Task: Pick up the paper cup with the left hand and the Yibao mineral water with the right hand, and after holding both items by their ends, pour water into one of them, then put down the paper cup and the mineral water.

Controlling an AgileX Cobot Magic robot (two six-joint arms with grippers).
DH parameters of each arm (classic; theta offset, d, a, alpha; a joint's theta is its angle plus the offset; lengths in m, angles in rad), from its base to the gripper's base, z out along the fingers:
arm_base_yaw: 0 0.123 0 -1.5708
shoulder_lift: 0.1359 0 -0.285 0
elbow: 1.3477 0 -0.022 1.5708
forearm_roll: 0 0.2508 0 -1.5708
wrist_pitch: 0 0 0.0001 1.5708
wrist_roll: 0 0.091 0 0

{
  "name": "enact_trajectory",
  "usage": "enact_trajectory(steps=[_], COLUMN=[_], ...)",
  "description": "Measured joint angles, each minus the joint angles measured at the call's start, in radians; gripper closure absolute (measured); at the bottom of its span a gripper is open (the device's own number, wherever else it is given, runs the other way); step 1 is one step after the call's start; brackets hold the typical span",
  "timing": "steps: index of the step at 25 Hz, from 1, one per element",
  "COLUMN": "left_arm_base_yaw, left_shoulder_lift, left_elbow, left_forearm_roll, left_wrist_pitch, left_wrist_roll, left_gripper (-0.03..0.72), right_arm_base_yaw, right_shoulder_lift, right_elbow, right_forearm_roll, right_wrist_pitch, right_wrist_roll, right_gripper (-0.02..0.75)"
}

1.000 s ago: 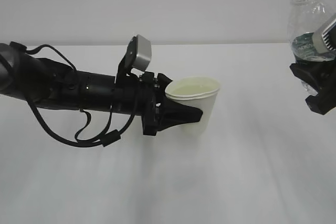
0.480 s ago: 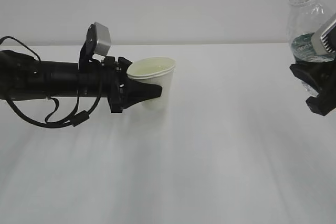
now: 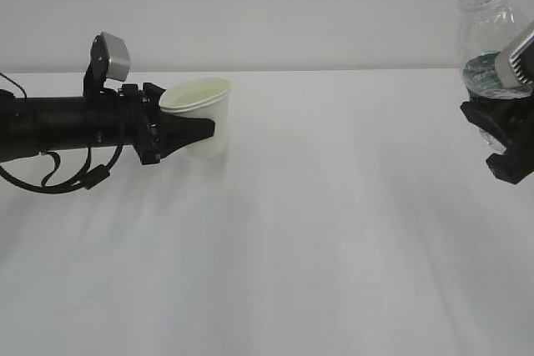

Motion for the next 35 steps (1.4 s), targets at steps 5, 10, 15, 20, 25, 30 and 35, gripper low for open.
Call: enact_trajectory(steps=[5, 10, 15, 20, 25, 30, 35], left_arm_base_yaw=[0.04, 0.058, 0.077, 0.098, 0.108, 0.108, 0.108], left_shoulder_lift=[0.044, 0.046, 0.046, 0.052, 0.095, 0.112, 0.114], left_elbow=[0.0, 0.0, 0.0, 0.0, -0.003, -0.003, -0.003], left_forearm_roll=[-0.014, -0.014, -0.014, -0.014, -0.033, -0.045, -0.05], left_wrist_pitch=[-0.004, -0.007, -0.007, -0.009, -0.01, -0.01, -0.01], left_wrist_roll=[0.022, 0.068, 0.108, 0.164, 0.198, 0.229, 0.268], left_gripper=[0.259, 0.26, 0.261, 0.265, 0.267, 0.267, 0.274], right_arm_base_yaw=[0.0, 0.0, 0.0, 0.0, 0.0, 0.0, 0.0], right_shoulder_lift=[0.0, 0.0, 0.0, 0.0, 0.0, 0.0, 0.0], right_elbow=[0.0, 0.0, 0.0, 0.0, 0.0, 0.0, 0.0], right_forearm_roll=[0.0, 0.0, 0.0, 0.0, 0.0, 0.0, 0.0], right_wrist_pitch=[0.0, 0.0, 0.0, 0.0, -0.002, -0.002, -0.002], right_wrist_roll=[0.0, 0.0, 0.0, 0.0, 0.0, 0.0, 0.0], right_gripper=[0.33, 0.33, 0.33, 0.33, 0.33, 0.33, 0.33])
